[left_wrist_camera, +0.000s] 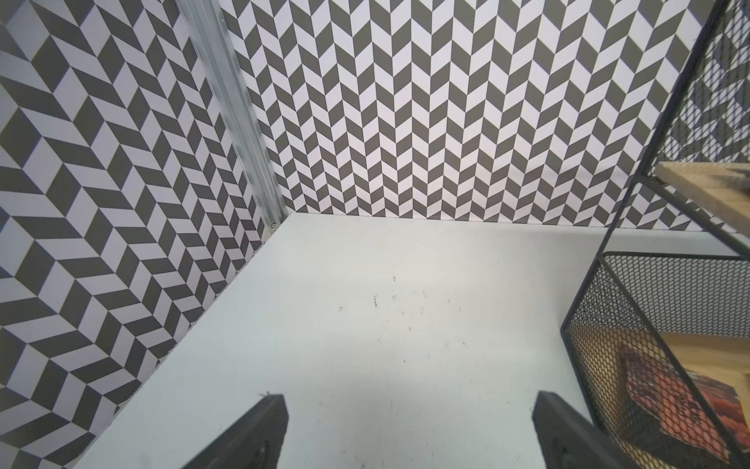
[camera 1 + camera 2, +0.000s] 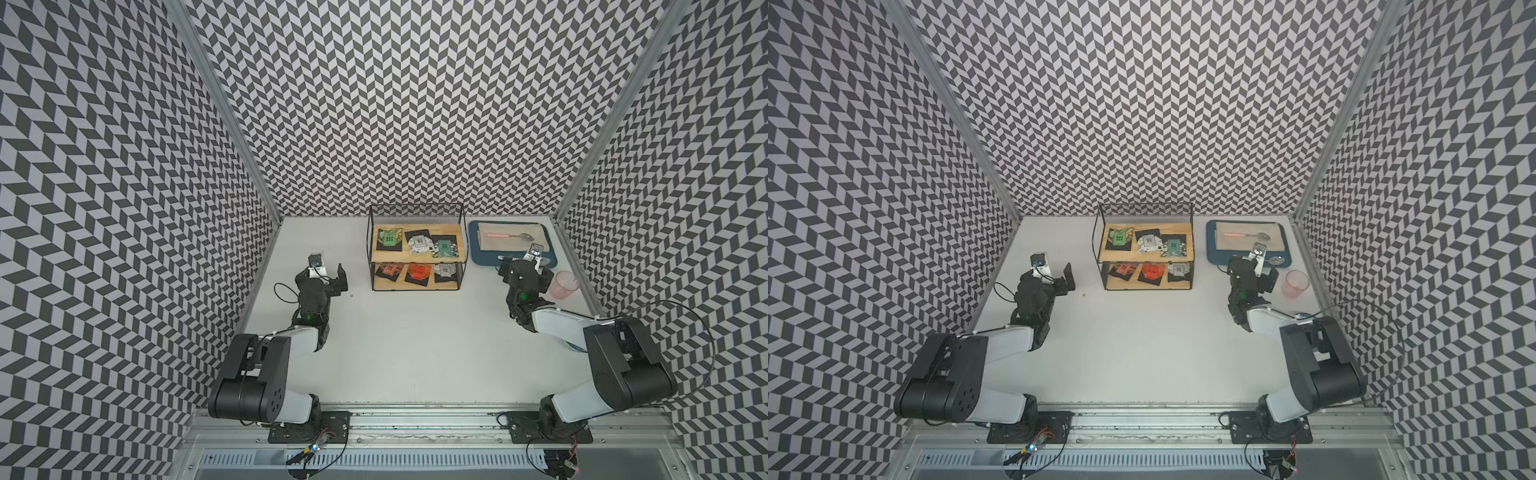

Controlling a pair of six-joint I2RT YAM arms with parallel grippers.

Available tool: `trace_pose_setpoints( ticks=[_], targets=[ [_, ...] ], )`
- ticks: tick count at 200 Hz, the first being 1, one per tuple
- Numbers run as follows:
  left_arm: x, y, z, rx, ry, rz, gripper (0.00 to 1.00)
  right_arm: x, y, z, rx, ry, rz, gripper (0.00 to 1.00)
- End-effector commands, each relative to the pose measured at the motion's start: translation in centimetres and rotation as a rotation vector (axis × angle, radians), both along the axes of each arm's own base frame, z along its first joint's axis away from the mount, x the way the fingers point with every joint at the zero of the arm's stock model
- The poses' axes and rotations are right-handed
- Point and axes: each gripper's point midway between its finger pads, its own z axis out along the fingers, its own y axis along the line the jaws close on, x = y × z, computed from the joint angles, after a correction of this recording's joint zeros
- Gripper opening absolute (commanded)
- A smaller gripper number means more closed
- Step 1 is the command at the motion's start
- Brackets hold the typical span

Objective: Remove the tea bags from the shelf
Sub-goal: Pick up the tea bag from the shelf.

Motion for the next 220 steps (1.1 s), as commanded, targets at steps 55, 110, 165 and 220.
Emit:
trace_pose_setpoints(
  ticks=[55, 110, 165, 220],
  targets=[
    [-0.2, -0.4, 0.0, 0.014, -0.007, 0.006, 1.00, -0.5, 0.0, 1.0, 0.011, -0.052, -0.001, 1.00],
    [-0.3, -0.4, -0.1, 0.014, -0.007, 0.007, 1.00, -0.6, 0.1, 1.2, 0.013, -0.063, 0.015, 0.99],
    [-0.3, -0.3, 1.3, 0.041, -0.011, 0.058, 1.00, -0.8, 0.4, 2.7, 0.016, -0.093, 0.040, 0.99],
    [-1.3, 0.6, 7.5, -0.138, -0.020, 0.239, 1.00, -1.1, 3.8, 11.0, 0.047, -0.183, 0.250, 0.99]
  ],
)
